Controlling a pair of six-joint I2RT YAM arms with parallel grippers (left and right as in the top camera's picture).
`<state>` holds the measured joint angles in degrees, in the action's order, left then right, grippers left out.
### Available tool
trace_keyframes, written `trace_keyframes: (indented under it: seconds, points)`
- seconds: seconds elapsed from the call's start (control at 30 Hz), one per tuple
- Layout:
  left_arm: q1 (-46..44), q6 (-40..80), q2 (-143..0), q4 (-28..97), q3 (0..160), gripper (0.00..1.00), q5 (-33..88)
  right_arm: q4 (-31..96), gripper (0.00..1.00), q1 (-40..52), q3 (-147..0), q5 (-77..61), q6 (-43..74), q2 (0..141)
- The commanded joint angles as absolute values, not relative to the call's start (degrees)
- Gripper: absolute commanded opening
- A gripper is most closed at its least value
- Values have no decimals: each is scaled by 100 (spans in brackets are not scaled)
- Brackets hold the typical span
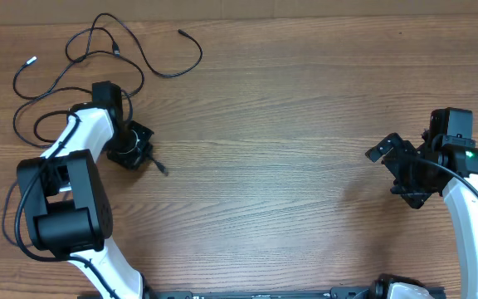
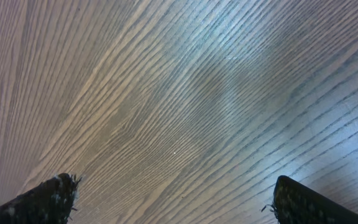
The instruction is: Untangle cables
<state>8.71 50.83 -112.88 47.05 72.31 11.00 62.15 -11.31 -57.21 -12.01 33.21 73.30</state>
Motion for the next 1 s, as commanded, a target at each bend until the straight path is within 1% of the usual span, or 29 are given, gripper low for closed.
trace_keyframes:
  seconds: [0.0,0.03,0.07,0.1,0.17,0.3,0.37,0.4,0.53,0.63,0.73,0.97]
  points:
    - [908,4716,-11410,4943,7561,9,762,6184,100,-1149,-5852,-1160,3293,7297]
    - [904,4543,-11408,5072,7695,19,746,6184,100,-1149,-5852,-1160,3293,7297]
    - [902,4386,-11408,5194,7817,26,749,6184,100,-1149,-5852,-1160,3293,7297]
    - [902,4254,-11408,5336,7948,30,746,6184,100,-1149,-5852,-1160,3293,7297]
    - [902,4053,-11408,5655,8256,34,725,6184,100,-1149,-5852,-1160,3293,7297]
    - [895,3920,-11408,6263,8847,38,731,6184,100,-1149,-5852,-1160,3293,7297]
    - [897,3909,-11408,6420,8991,55,718,6184,100,-1149,-5852,-1160,3293,7297]
    - [899,3918,-11408,6466,9013,100,561,6184,100,-1149,-5852,-1160,3293,7297]
    - [978,3994,-11408,6499,9006,100,-329,6184,100,-1149,-5852,-1160,3293,7297]
    - [1151,4394,-11408,6672,9006,100,-851,6184,100,-1149,-5852,-1160,3293,7297]
    - [1459,4644,-11408,6753,9006,100,-917,6184,100,-1149,-5852,-1160,3293,7297]
    - [2305,4635,-11408,6842,8711,100,-926,6184,100,-1149,-5852,-1160,3293,7297]
